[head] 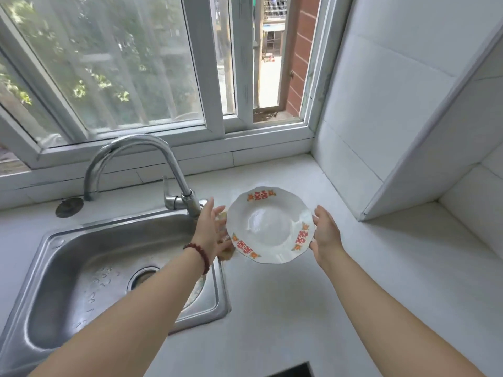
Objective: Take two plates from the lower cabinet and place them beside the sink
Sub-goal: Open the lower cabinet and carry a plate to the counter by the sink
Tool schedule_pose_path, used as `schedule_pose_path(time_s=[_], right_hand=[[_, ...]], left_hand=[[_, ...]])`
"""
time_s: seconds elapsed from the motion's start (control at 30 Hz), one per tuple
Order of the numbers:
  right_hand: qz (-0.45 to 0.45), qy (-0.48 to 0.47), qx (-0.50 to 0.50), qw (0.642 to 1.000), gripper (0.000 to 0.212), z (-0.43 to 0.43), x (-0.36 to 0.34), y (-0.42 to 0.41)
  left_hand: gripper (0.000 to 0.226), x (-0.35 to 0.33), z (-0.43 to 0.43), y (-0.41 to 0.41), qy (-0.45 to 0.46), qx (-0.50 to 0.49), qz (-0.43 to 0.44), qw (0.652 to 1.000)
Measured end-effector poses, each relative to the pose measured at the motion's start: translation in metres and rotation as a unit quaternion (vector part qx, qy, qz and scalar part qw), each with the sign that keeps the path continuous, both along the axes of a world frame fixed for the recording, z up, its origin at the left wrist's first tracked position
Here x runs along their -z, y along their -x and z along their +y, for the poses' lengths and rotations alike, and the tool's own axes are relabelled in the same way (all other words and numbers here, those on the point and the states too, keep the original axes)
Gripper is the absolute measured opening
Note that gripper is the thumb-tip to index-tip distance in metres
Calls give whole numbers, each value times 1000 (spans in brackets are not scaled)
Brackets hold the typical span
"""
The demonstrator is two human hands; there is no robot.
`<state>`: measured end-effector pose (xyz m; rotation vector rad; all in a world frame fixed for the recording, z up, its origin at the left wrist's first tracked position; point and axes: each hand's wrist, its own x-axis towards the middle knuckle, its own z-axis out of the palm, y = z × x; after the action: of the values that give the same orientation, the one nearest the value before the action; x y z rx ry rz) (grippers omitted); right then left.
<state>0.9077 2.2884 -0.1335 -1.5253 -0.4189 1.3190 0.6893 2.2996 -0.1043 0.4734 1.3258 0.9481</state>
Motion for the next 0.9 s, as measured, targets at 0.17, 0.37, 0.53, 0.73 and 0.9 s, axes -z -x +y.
schedule_pose_path(time_s=[0.17,0.37,0.53,0.73,0.9], right_hand=[[5,2,-8,1000,51,66,5,-12],[3,12,-17,1000,50,135,23,-20],[8,13,-9,1000,49,178,38,-23],[2,25,-5,1000,51,226,67,-27],[-14,30,-4,999,50,244,78,-31]], left_hand=[[61,6,61,-14,1,5,18,1000],[64,24,123,-25,22,-3,39,999],[60,37,165,-30,45,-14,31,998],[57,62,206,-34,72,-37,22,996],[50,74,220,-41,76,-47,15,996]])
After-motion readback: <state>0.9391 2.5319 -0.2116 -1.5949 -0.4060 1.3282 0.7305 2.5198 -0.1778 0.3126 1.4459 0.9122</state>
